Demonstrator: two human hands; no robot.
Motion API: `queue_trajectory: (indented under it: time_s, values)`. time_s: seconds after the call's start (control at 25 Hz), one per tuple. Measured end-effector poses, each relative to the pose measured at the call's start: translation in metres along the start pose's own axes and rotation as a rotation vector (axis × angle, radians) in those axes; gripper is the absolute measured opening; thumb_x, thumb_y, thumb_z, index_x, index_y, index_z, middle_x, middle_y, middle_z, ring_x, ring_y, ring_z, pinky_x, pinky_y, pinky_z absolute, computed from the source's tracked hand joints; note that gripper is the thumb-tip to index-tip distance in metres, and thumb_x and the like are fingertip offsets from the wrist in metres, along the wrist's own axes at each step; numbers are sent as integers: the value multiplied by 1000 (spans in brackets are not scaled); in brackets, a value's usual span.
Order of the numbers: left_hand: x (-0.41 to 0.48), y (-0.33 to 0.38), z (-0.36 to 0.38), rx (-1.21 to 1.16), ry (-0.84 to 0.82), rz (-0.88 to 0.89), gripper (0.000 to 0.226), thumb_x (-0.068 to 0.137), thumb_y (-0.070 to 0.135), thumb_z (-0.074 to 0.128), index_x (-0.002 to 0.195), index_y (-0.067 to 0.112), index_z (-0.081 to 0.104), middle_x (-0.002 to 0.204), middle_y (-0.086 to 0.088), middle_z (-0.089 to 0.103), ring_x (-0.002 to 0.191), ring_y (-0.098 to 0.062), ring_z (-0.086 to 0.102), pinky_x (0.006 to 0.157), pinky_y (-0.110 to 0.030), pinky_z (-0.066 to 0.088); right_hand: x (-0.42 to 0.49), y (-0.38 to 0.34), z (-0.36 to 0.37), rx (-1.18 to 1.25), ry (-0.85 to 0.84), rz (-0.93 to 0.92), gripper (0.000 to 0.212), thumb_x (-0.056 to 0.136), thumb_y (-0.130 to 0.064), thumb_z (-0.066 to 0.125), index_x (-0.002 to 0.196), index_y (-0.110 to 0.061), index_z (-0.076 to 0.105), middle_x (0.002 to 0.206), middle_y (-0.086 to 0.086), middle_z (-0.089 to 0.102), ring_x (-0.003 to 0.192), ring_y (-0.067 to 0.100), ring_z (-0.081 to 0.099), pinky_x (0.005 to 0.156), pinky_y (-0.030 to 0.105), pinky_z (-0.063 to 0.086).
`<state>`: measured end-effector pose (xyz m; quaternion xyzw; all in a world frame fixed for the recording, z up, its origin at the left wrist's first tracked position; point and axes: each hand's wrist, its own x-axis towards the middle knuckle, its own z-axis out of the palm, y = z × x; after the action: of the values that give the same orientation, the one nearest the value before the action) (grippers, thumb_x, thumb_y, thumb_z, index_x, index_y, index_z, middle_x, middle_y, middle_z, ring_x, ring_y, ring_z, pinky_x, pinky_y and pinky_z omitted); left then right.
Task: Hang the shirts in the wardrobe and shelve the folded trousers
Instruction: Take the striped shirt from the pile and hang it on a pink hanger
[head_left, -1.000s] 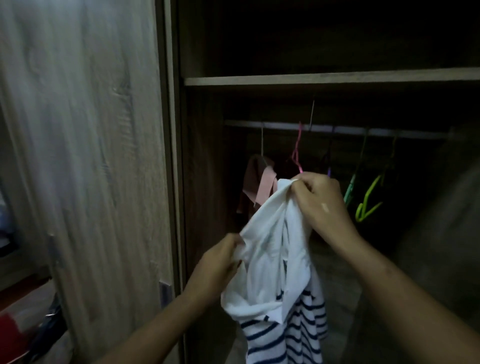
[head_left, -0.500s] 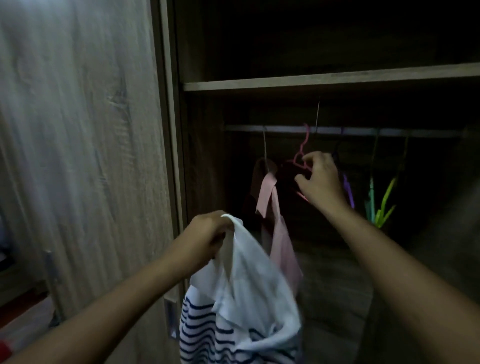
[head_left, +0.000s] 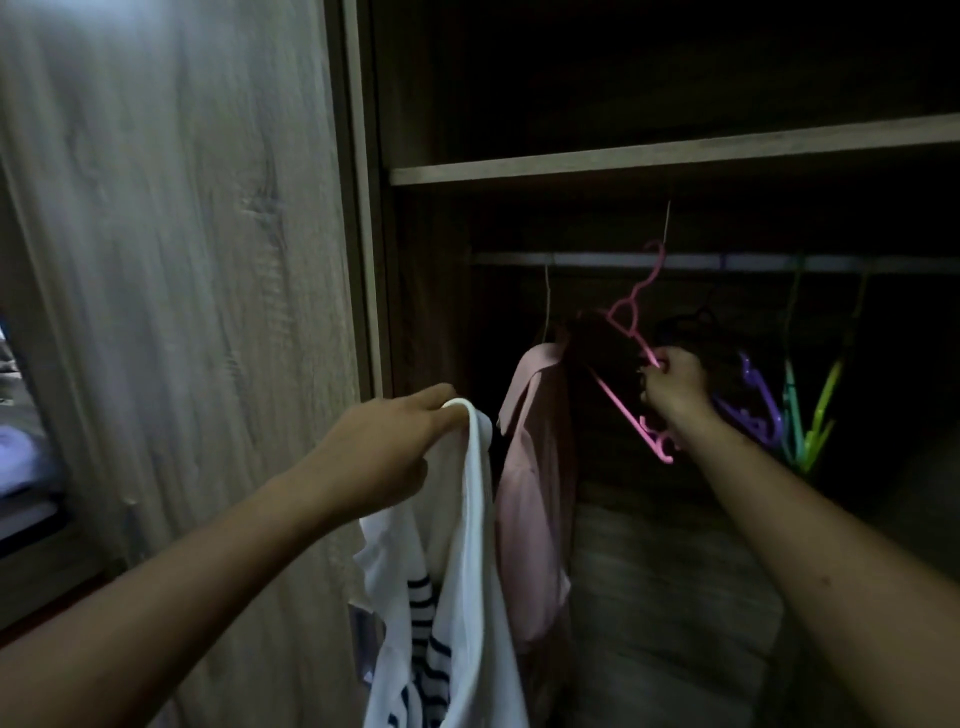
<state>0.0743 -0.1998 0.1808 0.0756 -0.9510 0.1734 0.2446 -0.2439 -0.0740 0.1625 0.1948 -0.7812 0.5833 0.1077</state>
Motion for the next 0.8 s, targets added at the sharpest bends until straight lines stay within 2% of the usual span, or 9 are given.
queue_trajectory:
  time_s: [0.08, 0.16, 0.24, 0.28, 0.36, 0.48, 0.56, 0.68, 0.8]
  values:
    - [8, -3, -1, -67, -92, -44, 50, 77, 3, 51, 120, 29, 53, 116, 6, 53, 85, -15, 59, 55, -28, 48, 3, 8, -2, -15, 6, -33, 27, 87, -1, 47, 107, -1, 64, 84, 10, 58, 78, 25, 56, 70, 35, 46]
    - [15, -4, 1, -138, -173, -66, 52, 77, 4, 51, 121, 31, 55, 118, 7, 54, 103, -16, 57, 74, -35, 53, 7, 7, -7, -49, 19, -58, 27, 88, -3, 47, 110, -1, 64, 88, 13, 61, 83, 26, 58, 69, 34, 46]
    - [20, -4, 3, -224, -231, -92, 51, 77, 3, 52, 121, 28, 58, 119, 6, 56, 110, -16, 55, 83, -34, 51, 12, -1, -11, -114, 25, -126, 28, 88, -3, 50, 113, -1, 63, 102, 21, 66, 97, 32, 61, 82, 37, 47]
    - [23, -3, 4, -278, -248, -111, 50, 78, 2, 52, 121, 26, 59, 119, 5, 57, 110, -15, 54, 83, -33, 50, 11, -5, -13, -130, 31, -160, 29, 88, -3, 51, 116, -1, 62, 109, 21, 65, 104, 34, 60, 87, 36, 46]
    - [27, -1, 4, -385, -265, -147, 48, 78, 2, 55, 120, 25, 59, 118, 4, 58, 106, -14, 55, 81, -30, 51, -1, -3, -15, -62, 45, -209, 30, 87, -1, 53, 116, -4, 60, 110, 19, 65, 101, 31, 60, 80, 28, 45]
    - [32, 3, 5, -574, -279, -225, 47, 79, -2, 55, 119, 21, 58, 107, 2, 57, 78, -9, 57, 59, -21, 49, -32, 36, -5, 149, -16, -207, 29, 85, 2, 54, 113, -7, 56, 93, 13, 64, 82, 23, 59, 57, 9, 43]
    - [35, 8, 6, -741, -311, -303, 46, 80, -6, 53, 119, 19, 56, 96, 5, 52, 67, -10, 56, 50, -18, 48, -51, 58, -2, 208, -60, -148, 26, 87, 2, 53, 112, -5, 55, 77, 7, 60, 70, 15, 58, 51, 10, 43]
    - [39, 16, 12, -936, -369, -423, 44, 83, -7, 51, 111, 27, 52, 102, 2, 49, 85, -18, 60, 61, -24, 54, -84, 53, -16, 262, -73, -157, 17, 93, -5, 47, 90, -12, 63, 61, 0, 51, 45, 0, 46, 43, 20, 37]
    - [46, 22, 19, -1046, -408, -492, 42, 85, -7, 51, 111, 26, 52, 114, -5, 51, 97, -22, 59, 70, -29, 57, -125, 23, -41, 502, -52, -206, 19, 95, -8, 47, 94, -16, 64, 56, -6, 48, 41, 0, 40, 38, 14, 29]
